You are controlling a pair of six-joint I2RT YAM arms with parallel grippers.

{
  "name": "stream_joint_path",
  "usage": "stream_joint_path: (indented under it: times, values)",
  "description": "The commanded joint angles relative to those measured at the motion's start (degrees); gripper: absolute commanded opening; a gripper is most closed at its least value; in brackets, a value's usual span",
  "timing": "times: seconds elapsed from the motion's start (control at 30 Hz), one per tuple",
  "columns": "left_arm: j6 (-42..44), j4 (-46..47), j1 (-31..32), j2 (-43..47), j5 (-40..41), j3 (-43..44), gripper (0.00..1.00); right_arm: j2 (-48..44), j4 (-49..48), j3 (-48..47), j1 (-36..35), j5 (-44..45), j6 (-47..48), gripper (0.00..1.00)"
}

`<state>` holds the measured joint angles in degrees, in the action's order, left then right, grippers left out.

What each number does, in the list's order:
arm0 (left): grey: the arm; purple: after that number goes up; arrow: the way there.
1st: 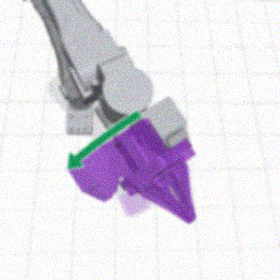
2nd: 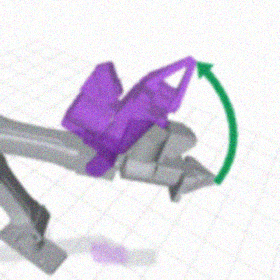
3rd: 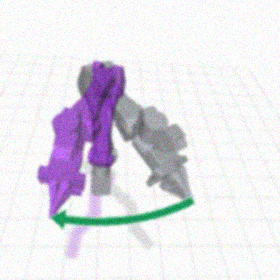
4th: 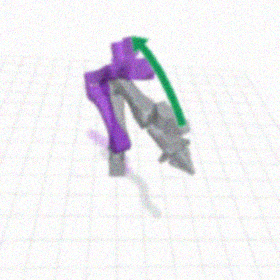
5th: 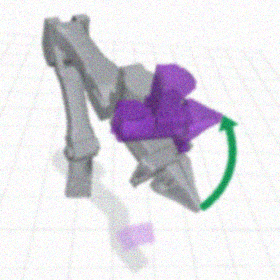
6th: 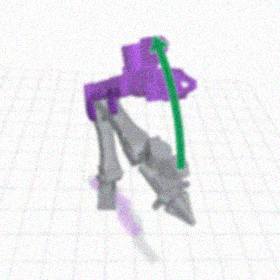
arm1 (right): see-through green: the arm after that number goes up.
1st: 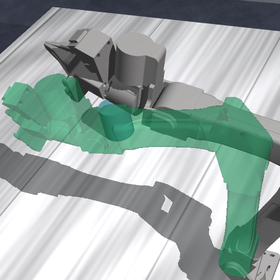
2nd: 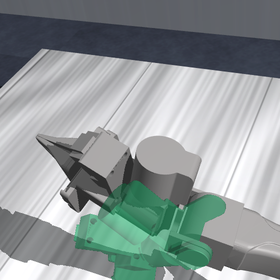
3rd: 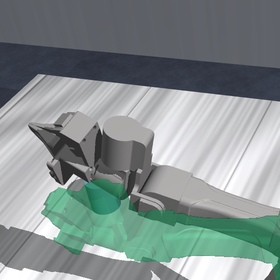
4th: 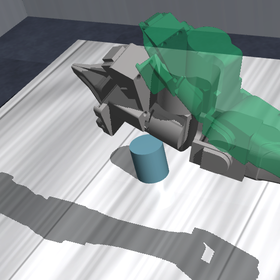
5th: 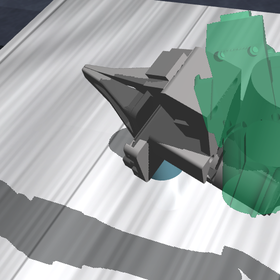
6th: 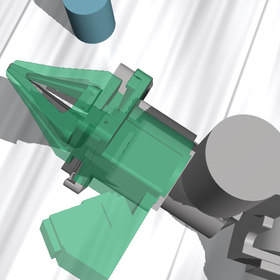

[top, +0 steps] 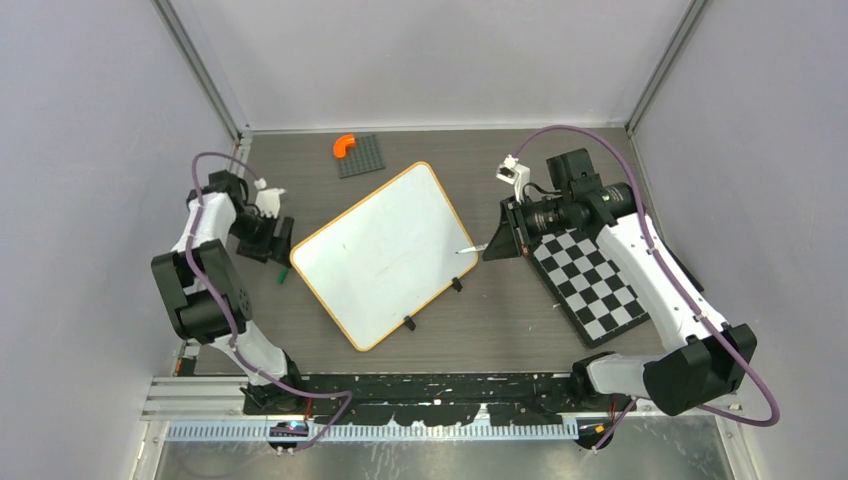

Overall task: Write a sentence on the whiteboard
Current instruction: Place the pen cap at the center of the board, then write a sentence on the whiteboard.

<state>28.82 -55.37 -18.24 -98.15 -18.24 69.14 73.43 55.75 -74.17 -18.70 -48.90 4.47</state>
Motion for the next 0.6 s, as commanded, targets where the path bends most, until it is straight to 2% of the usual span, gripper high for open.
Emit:
stream_joint_path:
  times: [0.0, 0.13, 0.23, 0.33, 0.4, 0.57]
  values:
    - [-1.5, -5.9, -0.1, 6.2, -3.4, 9.6, 0.73, -0.5, -0.4, -2.6, -0.3, -0.6, 2.0, 0.0]
    - [-3.0, -10.9, -0.1, 6.3, -8.2, 19.4, 0.74, -0.9, 0.1, -2.6, -0.4, -0.9, 2.4, 0.0]
    - [-3.4, -16.9, 0.6, 5.2, -15.9, 28.2, 0.74, -1.2, 0.3, -2.7, -0.4, -1.1, 2.5, 0.0]
    - [-3.9, -21.1, 4.1, 4.1, -21.9, 34.8, 0.74, -1.6, 0.4, -2.5, -0.3, -0.9, 2.5, 0.0]
    - [-5.7, -21.7, 7.4, 4.3, -25.6, 37.1, 0.75, -1.6, 0.4, -2.4, -0.4, -0.9, 2.5, 0.0]
    - [-10.8, -19.3, 16.4, 4.2, -34.8, 36.3, 0.76, -1.7, 1.1, -2.6, -0.3, -0.8, 2.3, 0.0]
